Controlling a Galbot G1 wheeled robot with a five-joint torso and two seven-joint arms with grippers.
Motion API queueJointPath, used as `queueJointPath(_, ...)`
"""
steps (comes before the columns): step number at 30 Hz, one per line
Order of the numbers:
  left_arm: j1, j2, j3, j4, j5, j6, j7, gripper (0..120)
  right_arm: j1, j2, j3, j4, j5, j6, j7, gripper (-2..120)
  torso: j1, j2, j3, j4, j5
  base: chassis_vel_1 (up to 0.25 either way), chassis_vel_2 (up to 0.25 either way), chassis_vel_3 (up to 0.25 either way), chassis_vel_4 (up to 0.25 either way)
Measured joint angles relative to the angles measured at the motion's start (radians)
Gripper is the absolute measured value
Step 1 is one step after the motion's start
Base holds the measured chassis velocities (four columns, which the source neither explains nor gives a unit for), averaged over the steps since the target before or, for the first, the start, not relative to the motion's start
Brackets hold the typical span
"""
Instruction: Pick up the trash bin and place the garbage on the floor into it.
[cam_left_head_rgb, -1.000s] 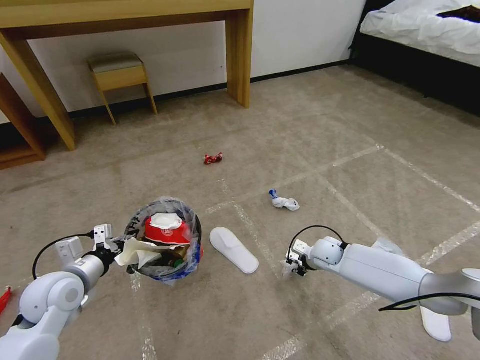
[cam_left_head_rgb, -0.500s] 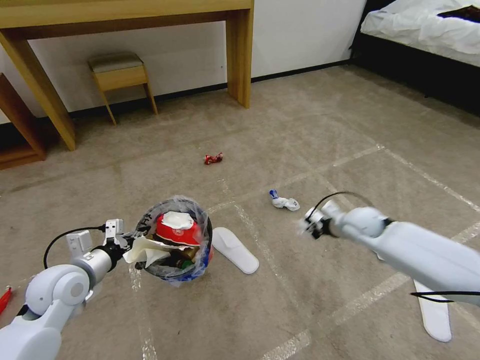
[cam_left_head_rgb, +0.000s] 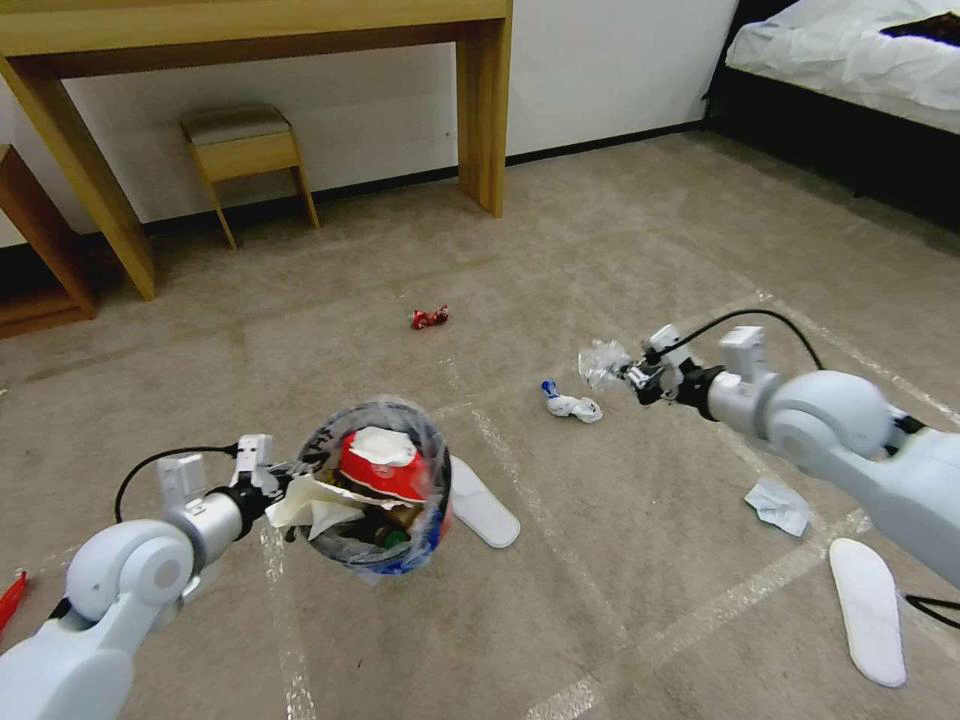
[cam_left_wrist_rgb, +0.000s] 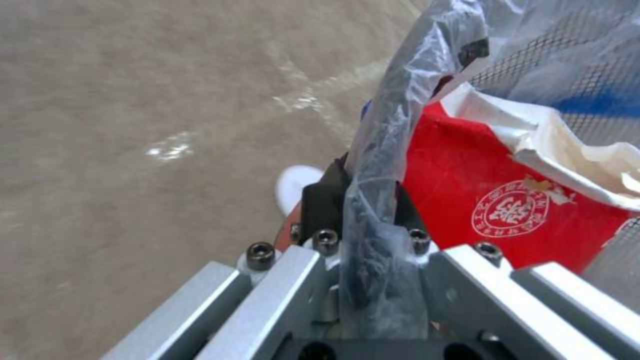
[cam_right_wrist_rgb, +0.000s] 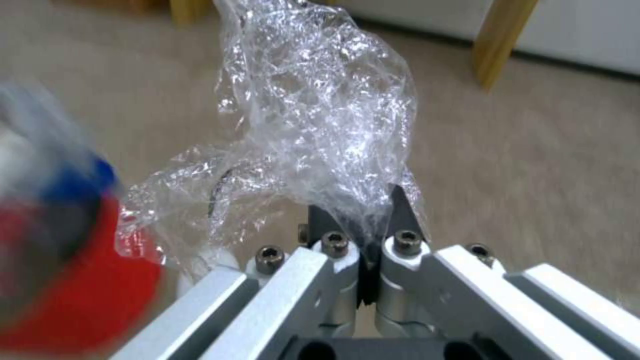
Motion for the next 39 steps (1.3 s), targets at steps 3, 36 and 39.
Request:
queueJointPath(3,-0.06,0.002,0.06,0.028,-0.031,0.015,-0.018,1,-0.124,0.0,0.121,0.084,0.052,0.053,0.009,0,0.0,0.0,0.0,0.0007,0.0015,0.0,0.0,0.0,0.0)
queueJointPath(36,-0.125,-0.022,0.207,-0.074,-0.362,0.06,-0.323,1,0.116,0.235,-0.361,0.186,0.046,0.236,-0.098,0,0.0,0.0,0.0,0.0011,0.0005,0.0,0.0,0.0,0.0)
queueJointPath(39,-0.12,-0.026,0.199,-0.082,-0.38,0.057,-0.341,1,0.118,0.252,-0.4,0.179,0.027,0.234,-0.098,0,0.0,0.0,0.0,0.0011,0.0004,0.0,0.0,0.0,0.0)
